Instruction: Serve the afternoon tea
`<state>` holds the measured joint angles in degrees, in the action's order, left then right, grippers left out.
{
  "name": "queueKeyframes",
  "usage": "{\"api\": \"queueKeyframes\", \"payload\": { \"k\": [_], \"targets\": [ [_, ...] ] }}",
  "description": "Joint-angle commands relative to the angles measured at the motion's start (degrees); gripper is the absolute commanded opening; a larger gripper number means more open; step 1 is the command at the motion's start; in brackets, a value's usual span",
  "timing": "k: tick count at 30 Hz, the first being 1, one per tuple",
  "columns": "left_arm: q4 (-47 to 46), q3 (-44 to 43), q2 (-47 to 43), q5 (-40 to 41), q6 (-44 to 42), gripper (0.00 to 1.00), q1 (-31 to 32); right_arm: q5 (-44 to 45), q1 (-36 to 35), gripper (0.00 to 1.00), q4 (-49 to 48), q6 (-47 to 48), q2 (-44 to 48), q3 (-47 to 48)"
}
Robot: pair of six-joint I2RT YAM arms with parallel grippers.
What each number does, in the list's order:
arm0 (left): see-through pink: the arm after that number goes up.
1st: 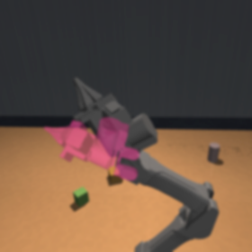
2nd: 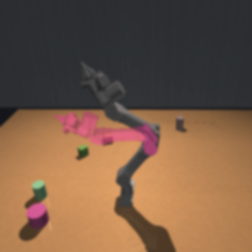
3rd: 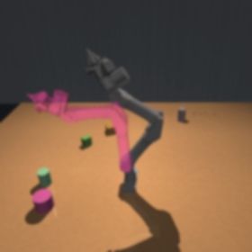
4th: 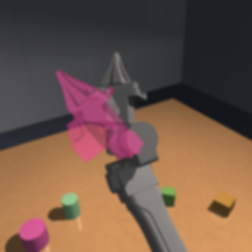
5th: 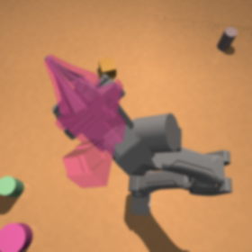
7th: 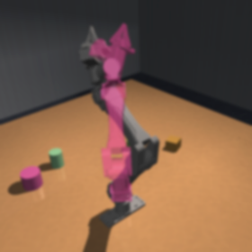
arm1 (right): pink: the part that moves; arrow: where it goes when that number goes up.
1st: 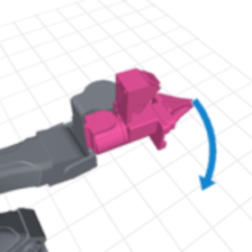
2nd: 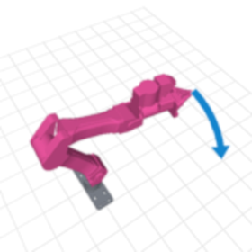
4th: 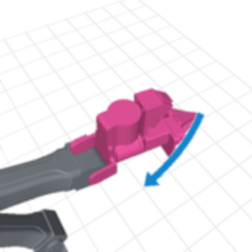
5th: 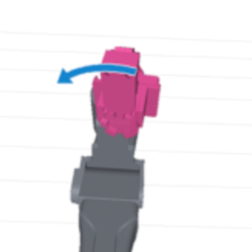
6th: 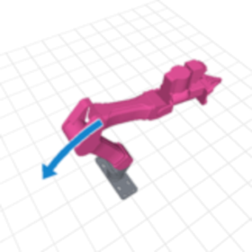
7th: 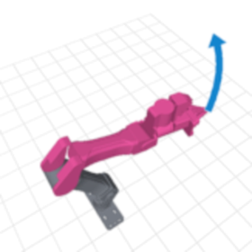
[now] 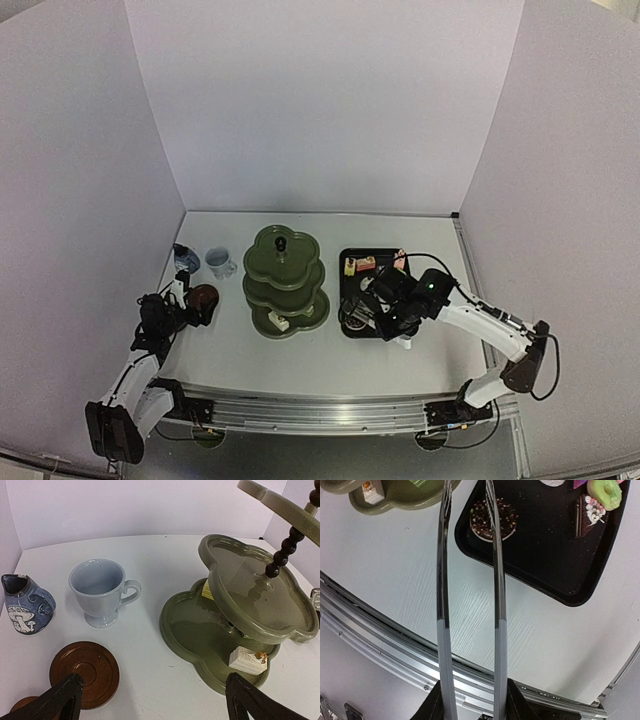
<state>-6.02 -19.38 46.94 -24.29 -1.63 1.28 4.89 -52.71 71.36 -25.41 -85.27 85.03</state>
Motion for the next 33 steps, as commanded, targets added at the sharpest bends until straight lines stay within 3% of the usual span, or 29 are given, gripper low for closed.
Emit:
{"api": "queueKeyframes", "payload": {
  "k": [1, 16, 33],
  "targets": [
    [-1.2, 0.0, 0.1, -0.4, -0.7, 0.99, -0.3, 1.2, 2.8, 0.34, -0.6, -2.5, 1.1, -3.3],
    [-1.0, 0.0, -0.3, -0.4, -0.7, 0.99, -0.3, -2.3, 7.5, 0.36, -3.9, -0.9, -5.5, -5.3],
    [-1.1, 0.0, 0.4, -0.4, -0.9, 0.99, -0.3, -7.1, 8.5, 0.37, -2.8, -3.7, -0.9, -6.3]
  ]
}}
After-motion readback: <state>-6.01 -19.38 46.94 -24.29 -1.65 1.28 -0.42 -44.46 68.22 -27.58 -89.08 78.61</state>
